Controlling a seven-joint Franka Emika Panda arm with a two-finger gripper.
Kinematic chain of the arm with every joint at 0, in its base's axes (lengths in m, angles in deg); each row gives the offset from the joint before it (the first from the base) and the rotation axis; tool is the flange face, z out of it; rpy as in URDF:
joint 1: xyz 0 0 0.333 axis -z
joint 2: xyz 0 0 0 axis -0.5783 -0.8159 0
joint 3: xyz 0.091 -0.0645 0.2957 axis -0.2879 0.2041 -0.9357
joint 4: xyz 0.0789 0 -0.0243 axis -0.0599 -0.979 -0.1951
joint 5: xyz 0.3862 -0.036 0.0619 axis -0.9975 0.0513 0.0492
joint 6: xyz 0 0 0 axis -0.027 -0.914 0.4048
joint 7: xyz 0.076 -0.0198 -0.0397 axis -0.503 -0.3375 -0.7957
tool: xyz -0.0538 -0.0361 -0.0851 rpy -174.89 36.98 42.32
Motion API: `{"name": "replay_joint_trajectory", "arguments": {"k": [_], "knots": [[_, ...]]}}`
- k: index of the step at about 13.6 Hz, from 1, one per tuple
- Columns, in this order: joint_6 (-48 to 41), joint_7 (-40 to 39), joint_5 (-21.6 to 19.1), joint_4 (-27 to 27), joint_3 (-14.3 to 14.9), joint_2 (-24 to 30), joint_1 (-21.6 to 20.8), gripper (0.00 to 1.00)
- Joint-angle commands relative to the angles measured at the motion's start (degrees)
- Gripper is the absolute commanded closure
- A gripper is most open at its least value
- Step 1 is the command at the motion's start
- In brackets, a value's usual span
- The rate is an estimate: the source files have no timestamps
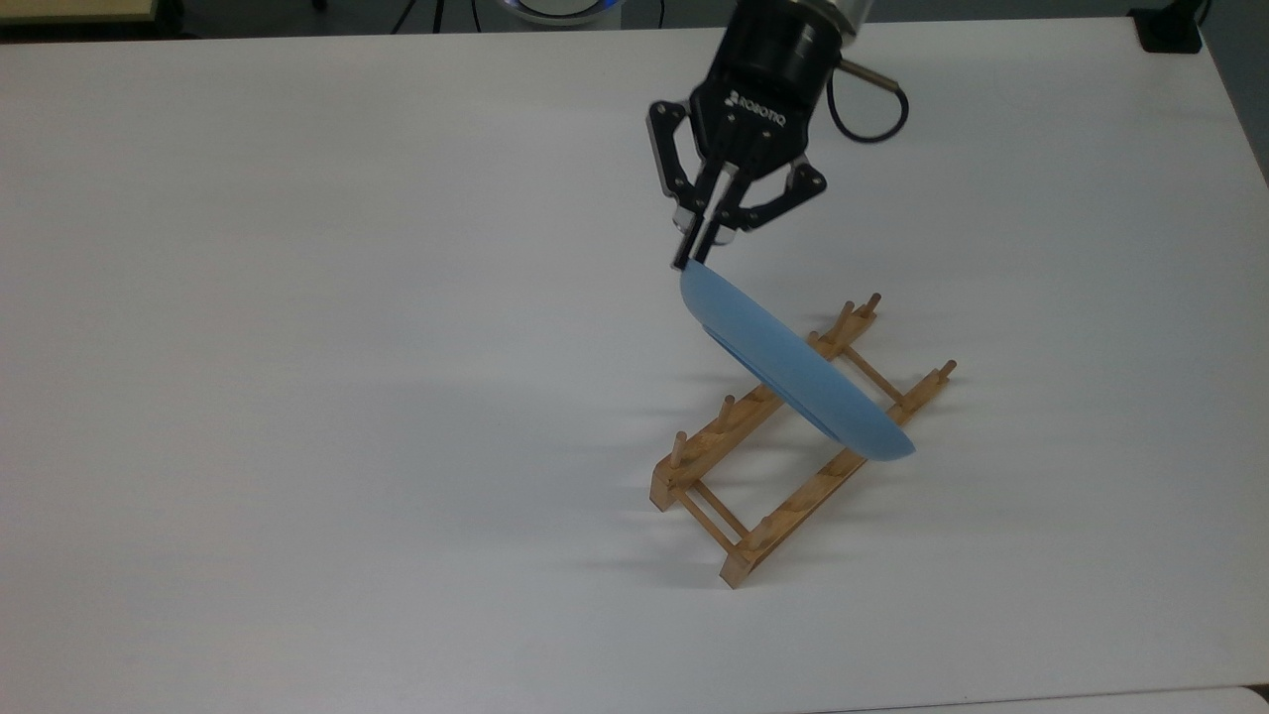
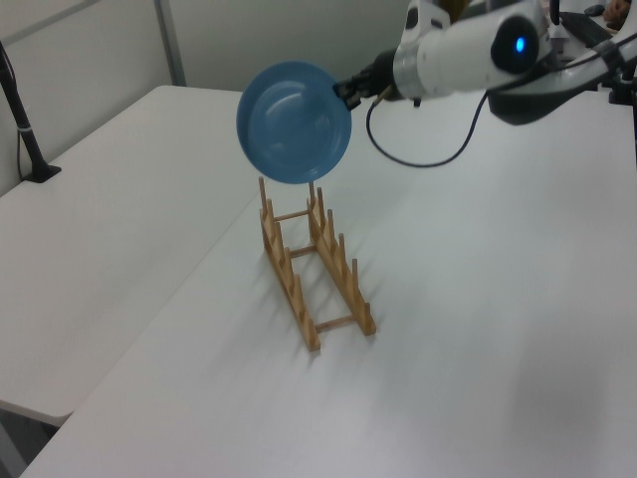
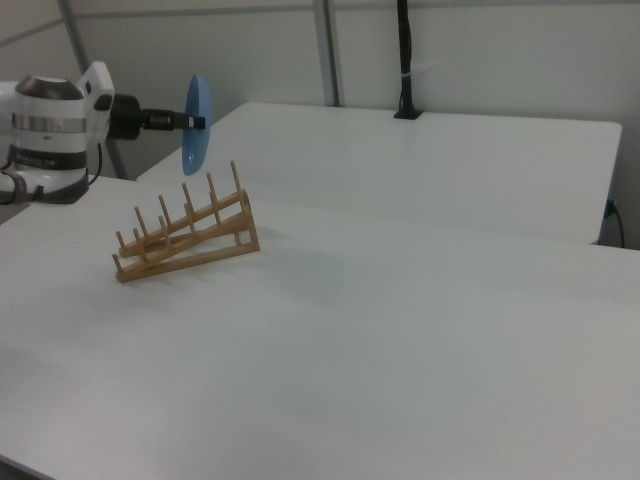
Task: Place plate in plate rack
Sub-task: 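Carry the upright plate over the wooden rack slots, then lower the plate edge-first into a slot between the rack pegs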
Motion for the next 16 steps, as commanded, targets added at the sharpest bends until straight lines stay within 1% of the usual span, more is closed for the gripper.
{"name": "replay_joint_trajectory", "arguments": {"k": [1,3,5,6,9,11,16], "knots": [[-2.7,4.6,5.8,-0.5,0.5,-0.2,-2.0,1.0],[-3.5,4.6,6.5,-1.0,0.5,-0.3,-3.2,1.0],[-5.2,4.8,8.4,-1.7,0.5,-1.1,-4.0,1.0],[-5.7,4.9,8.7,-2.4,0.5,-1.2,-4.3,1.0],[-7.5,5.7,11.4,-3.5,0.5,-2.4,-4.6,1.0],[-8.6,6.9,14.4,-3.8,0.5,-3.2,-4.6,1.0],[-8.9,6.9,14.8,-3.9,0.5,-3.8,-4.7,1.0]]}}
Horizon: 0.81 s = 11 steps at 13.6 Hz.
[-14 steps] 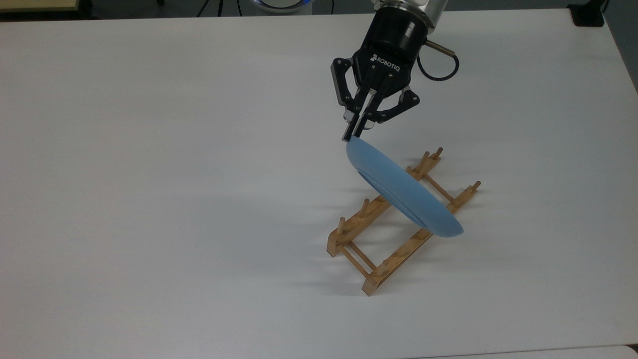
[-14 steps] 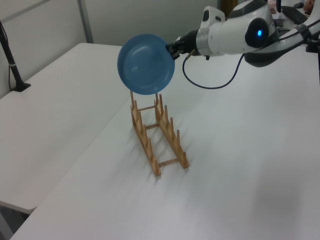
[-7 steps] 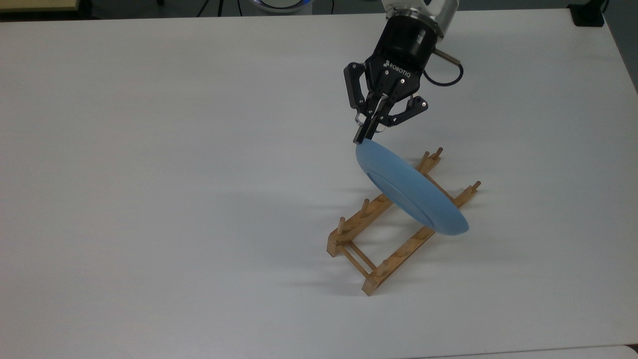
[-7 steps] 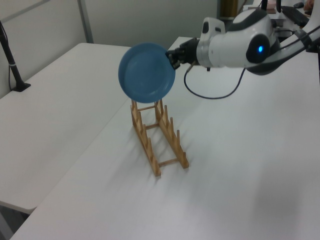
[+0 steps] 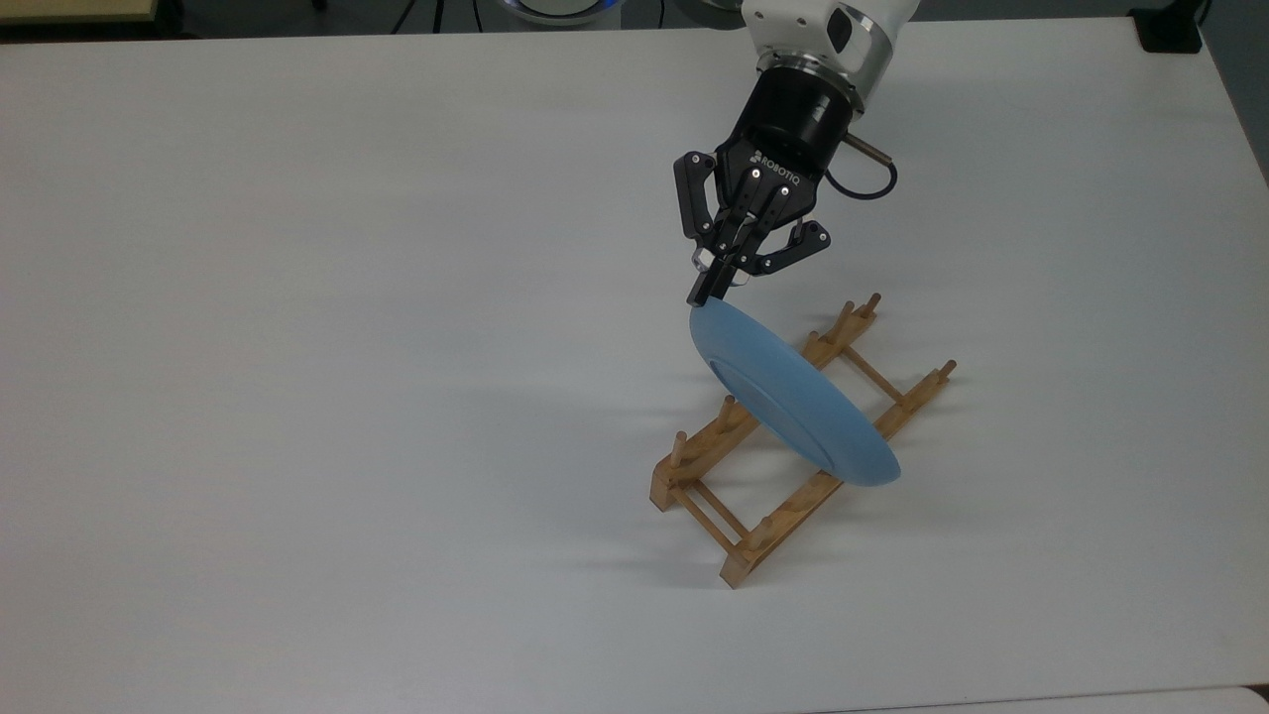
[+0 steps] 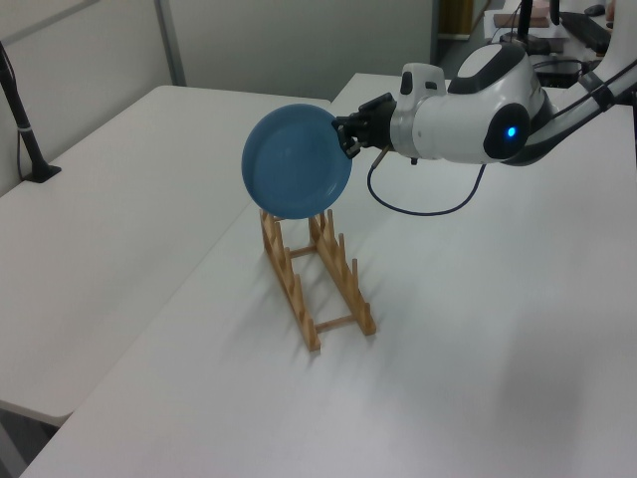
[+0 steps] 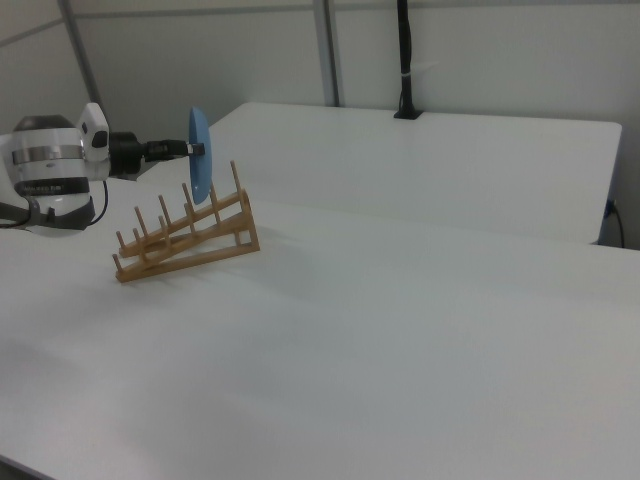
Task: Place plate in plate rack
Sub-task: 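Lower the plate edge-first into a slot between the rack pegs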
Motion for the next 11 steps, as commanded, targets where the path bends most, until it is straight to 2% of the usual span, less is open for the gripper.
{"name": "replay_joint_trajectory", "arguments": {"k": [1,9,10,11], "knots": [[-1.4,1.6,1.9,-0.5,0.5,-0.2,-0.9,1.0],[-3.7,1.7,1.9,0.3,0.5,-3.9,-3.1,1.0],[-3.7,1.7,1.9,0.4,0.5,-4.2,-3.2,0.93],[-3.7,1.7,1.9,0.4,0.5,-4.4,-3.2,0.82]]}}
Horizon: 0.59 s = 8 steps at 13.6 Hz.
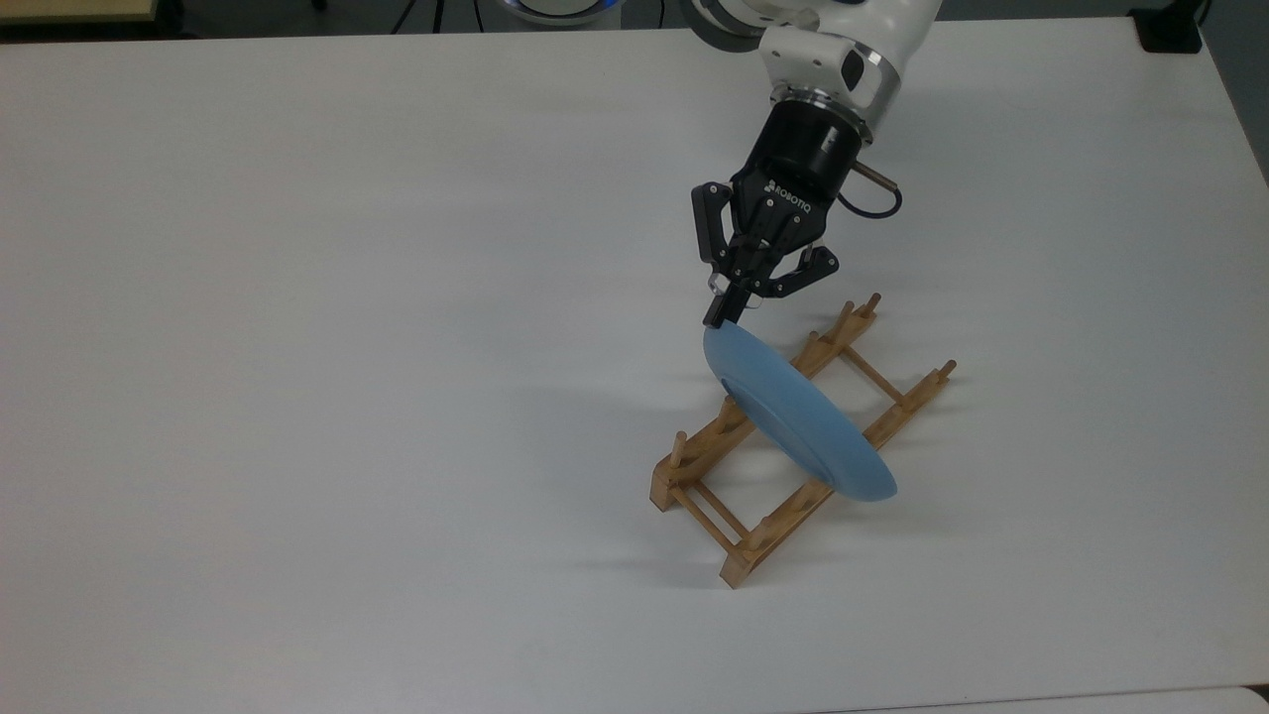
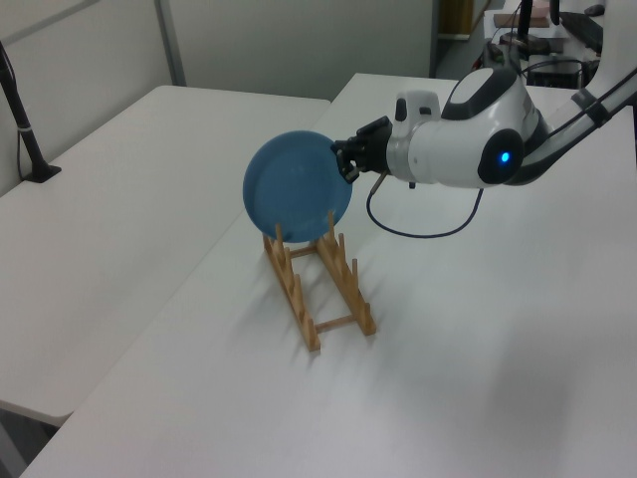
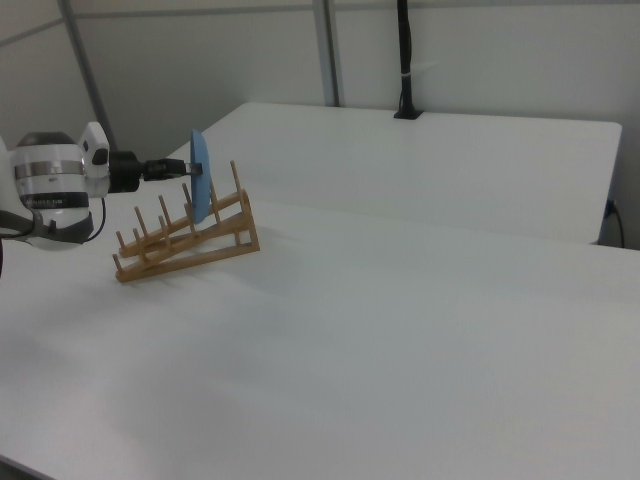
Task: Place plate in plate rack
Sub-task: 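Lower the plate edge-first into a slot between the rack pegs, then open the gripper to release the plate rim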
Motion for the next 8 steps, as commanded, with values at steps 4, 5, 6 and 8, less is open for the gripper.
{"name": "replay_joint_trajectory", "arguments": {"k": [4,5,6,8], "knots": [[-1.8,3.0,1.5,1.7,0.5,-1.5,-1.5,0.36],[-1.8,3.9,1.3,2.1,0.5,-1.5,-1.5,0.34],[-1.8,4.1,1.1,2.6,0.5,-1.3,-1.3,0.34],[-1.3,4.1,-1.3,4.2,0.4,-0.7,-1.2,0.33]]}}
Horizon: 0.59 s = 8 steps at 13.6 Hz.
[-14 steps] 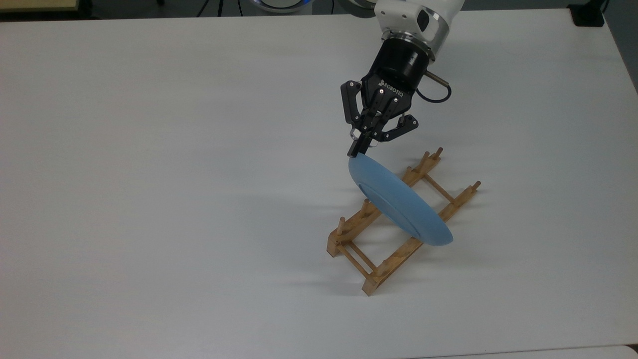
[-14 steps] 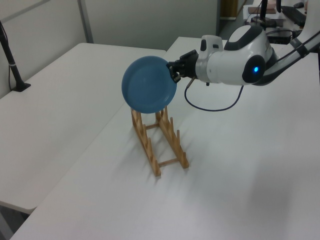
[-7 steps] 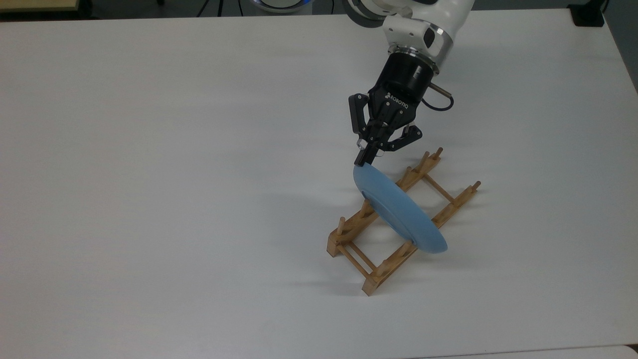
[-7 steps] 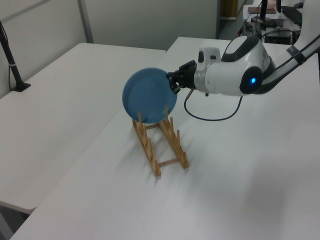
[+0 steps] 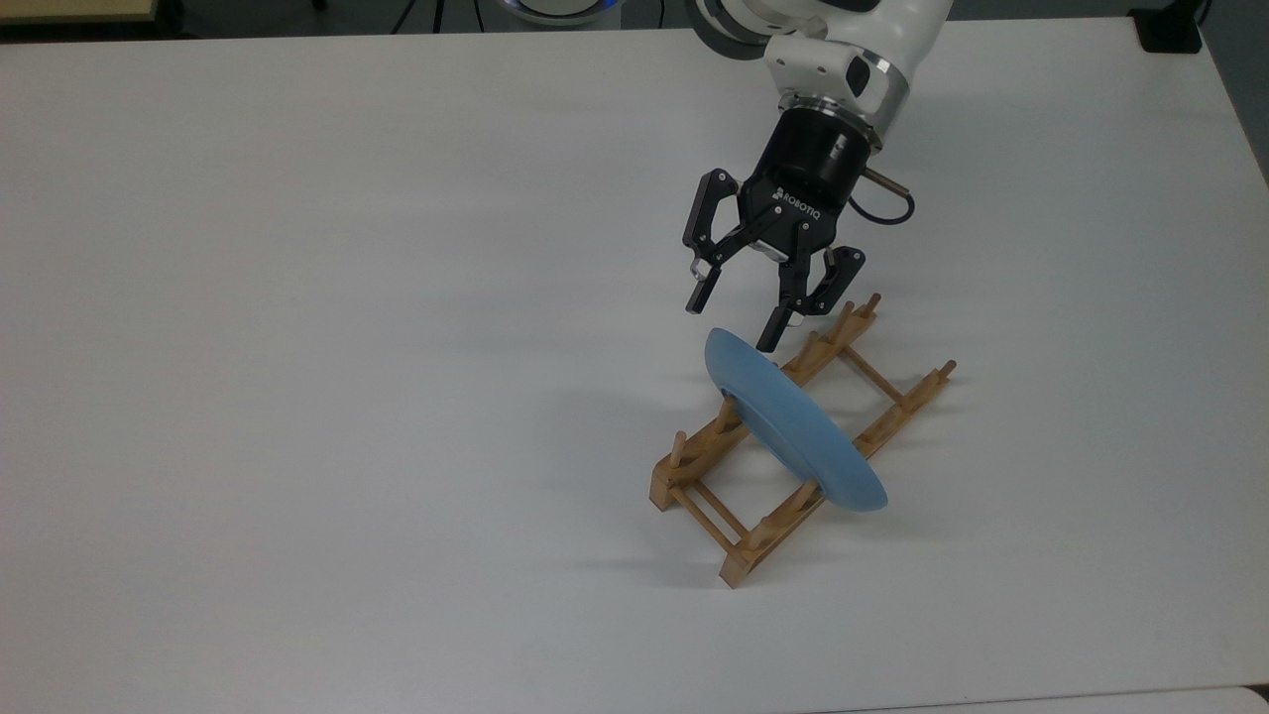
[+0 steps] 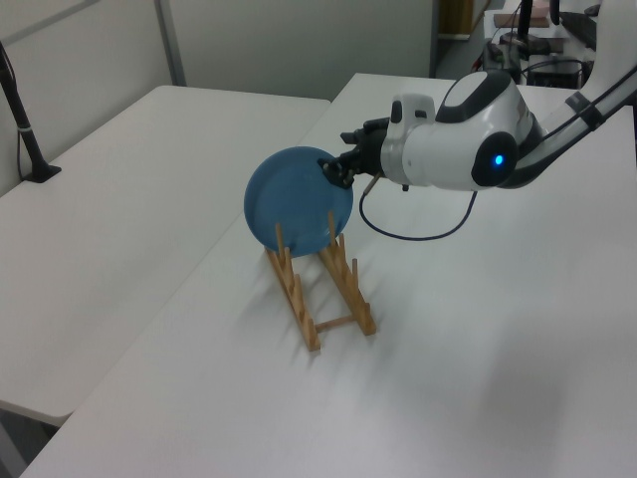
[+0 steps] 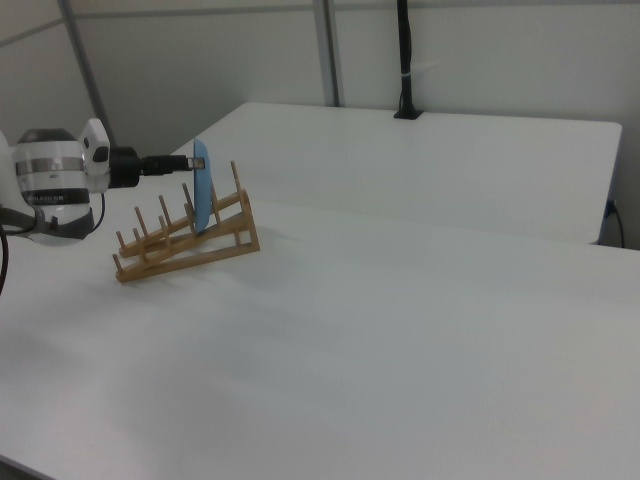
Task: Place plate in plate rack
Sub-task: 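Open the gripper to release the plate rim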
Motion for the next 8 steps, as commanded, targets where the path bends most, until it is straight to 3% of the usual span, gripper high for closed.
{"name": "replay_joint_trajectory", "arguments": {"k": [1,4,5,8], "knots": [[-1.0,1.3,-4.6,3.1,0.4,1.1,-0.7,0.29],[-0.8,-1.6,-16.6,6.4,0.3,2.4,-0.7,0.12],[-0.8,-3.4,-21.0,7.6,0.3,3.2,-0.7,0.03],[-0.8,-10.1,-33.0,8.4,0.3,5.9,-0.2,0.0]]}}
